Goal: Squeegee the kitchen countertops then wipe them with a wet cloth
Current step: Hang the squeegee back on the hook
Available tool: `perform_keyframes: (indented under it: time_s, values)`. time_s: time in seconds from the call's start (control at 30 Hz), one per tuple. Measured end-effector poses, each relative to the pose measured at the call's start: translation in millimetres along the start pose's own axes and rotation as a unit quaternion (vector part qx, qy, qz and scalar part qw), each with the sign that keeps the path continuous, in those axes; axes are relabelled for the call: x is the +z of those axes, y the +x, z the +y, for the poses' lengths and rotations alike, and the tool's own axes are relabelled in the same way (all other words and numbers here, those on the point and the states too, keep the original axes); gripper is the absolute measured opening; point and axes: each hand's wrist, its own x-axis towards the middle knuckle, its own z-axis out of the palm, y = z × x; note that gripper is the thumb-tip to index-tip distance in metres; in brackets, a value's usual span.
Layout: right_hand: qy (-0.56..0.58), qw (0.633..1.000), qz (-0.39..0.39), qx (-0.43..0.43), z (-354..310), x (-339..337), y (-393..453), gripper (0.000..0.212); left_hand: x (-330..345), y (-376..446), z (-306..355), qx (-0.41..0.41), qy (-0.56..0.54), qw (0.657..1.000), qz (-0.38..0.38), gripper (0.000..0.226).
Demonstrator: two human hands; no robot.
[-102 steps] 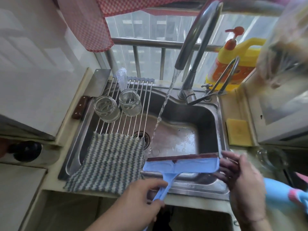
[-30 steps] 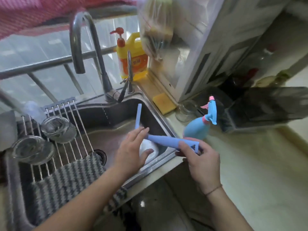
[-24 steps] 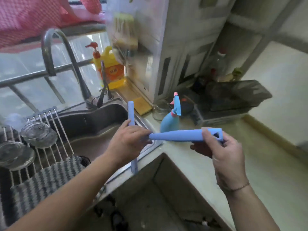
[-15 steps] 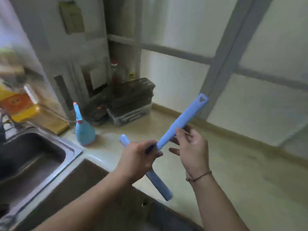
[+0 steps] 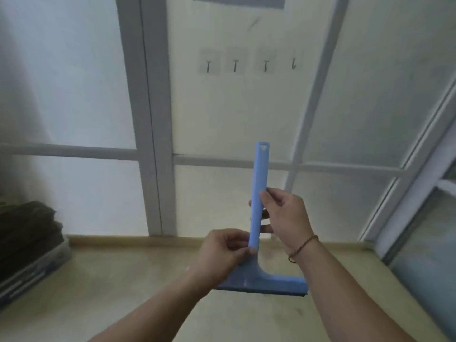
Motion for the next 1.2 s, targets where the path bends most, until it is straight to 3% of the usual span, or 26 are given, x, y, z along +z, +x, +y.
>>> perform_keyframes:
  time_s: [0.17, 0.37, 0.5, 0.73, 1.0, 1.2]
  values:
    - [-0.003, 0.999, 0.024, -0.035, -26, -34, 63, 0.022, 24, 78, 43, 0.045, 0.013, 0.999, -0.014, 0.008]
    - [-0.034, 0.99, 0.068, -0.115, -78, -82, 164, 0.02, 45, 176, 126, 0.073, 0.013, 0.997, -0.002, 0.018]
    - [-0.045, 0.99, 0.04, -0.128, -105, -101, 212, 0.019, 48, 219, 164, 0.088, 0.04, 0.995, 0.03, 0.022]
    - [-0.095, 0.985, 0.011, -0.145, -101, -107, 242, 0.029, 64, 237, 160, 0.07, 0.031, 0.994, 0.078, 0.014]
    - [-0.112, 0.969, 0.025, -0.218, -89, -108, 243, 0.027, 70, 240, 152, 0.079, 0.024, 0.994, 0.073, 0.01]
    - [-0.126, 0.974, 0.009, -0.187, -88, -106, 248, 0.024, 68, 241, 150, 0.055, 0.017, 0.996, 0.061, 0.01]
